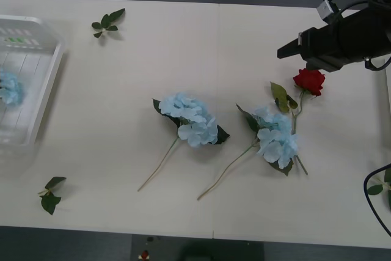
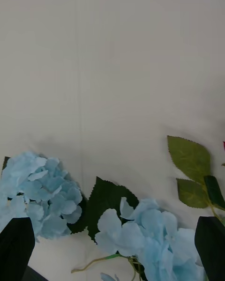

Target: Put the red flowers into the right box and the blue flowers into the left box

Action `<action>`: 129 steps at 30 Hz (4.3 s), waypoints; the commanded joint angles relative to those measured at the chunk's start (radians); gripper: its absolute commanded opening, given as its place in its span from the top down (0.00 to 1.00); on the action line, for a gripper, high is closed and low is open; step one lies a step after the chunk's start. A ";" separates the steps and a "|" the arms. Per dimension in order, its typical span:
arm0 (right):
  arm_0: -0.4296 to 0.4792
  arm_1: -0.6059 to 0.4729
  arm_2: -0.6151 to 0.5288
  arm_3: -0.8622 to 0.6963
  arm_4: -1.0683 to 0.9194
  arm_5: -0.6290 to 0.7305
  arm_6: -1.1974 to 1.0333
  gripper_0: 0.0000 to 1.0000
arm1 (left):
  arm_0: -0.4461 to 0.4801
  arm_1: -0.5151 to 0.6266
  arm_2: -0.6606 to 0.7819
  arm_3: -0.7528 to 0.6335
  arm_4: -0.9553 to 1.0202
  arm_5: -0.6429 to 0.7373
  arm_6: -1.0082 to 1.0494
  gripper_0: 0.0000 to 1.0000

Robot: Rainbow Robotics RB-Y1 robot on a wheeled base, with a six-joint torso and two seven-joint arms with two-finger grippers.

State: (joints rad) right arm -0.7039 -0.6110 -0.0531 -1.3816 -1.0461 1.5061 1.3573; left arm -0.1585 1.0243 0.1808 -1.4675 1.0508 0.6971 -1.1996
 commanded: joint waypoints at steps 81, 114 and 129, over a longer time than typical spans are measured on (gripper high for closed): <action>0.124 0.116 0.207 0.131 0.563 -0.221 -0.247 0.00 | -0.408 -0.296 -1.118 -0.366 -0.572 0.185 0.103 0.00; 0.096 0.102 0.171 0.115 0.546 -0.165 -0.234 1.00 | -0.458 -0.428 -1.164 -0.183 -0.643 0.185 0.118 0.30; 0.093 0.082 -0.090 -0.142 0.557 0.103 -0.216 1.00 | -0.463 -0.408 -1.164 -0.185 -0.653 0.179 0.129 1.00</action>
State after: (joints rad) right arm -0.5844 -0.4950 -0.0944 -1.4520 -0.4935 1.5791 1.1052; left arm -0.5886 0.5977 -0.9894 -1.6457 0.4162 0.8831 -1.1112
